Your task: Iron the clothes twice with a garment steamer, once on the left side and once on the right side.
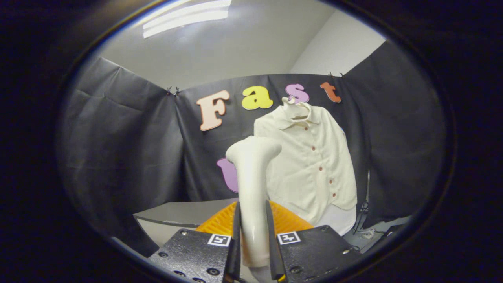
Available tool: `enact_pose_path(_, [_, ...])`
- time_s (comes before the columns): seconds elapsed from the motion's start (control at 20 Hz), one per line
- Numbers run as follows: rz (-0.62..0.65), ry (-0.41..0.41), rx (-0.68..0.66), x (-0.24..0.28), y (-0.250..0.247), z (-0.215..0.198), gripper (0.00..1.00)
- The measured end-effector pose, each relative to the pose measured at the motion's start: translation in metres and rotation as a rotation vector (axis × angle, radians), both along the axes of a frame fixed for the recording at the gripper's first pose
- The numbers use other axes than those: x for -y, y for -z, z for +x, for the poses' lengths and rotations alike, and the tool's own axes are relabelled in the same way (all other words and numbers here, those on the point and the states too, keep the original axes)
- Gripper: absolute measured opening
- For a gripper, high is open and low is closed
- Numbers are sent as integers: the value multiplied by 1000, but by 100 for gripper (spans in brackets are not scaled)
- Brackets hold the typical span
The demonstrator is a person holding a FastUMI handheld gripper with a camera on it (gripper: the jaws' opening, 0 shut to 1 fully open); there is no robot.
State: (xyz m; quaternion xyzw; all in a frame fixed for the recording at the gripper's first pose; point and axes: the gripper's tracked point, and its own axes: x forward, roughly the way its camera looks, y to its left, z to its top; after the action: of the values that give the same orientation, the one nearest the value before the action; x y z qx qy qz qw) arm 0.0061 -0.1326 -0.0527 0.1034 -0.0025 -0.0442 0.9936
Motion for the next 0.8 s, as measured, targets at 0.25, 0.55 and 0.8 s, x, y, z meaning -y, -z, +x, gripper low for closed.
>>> enact_pose_path(0.25, [-19,-77,-3,-58,-9,-4,28])
enact_pose_path(0.55, [6,-81,-2,-71,-9,-3,28])
enact_pose_path(0.8, [-5,-84,-22,-76,-5,-3,28])
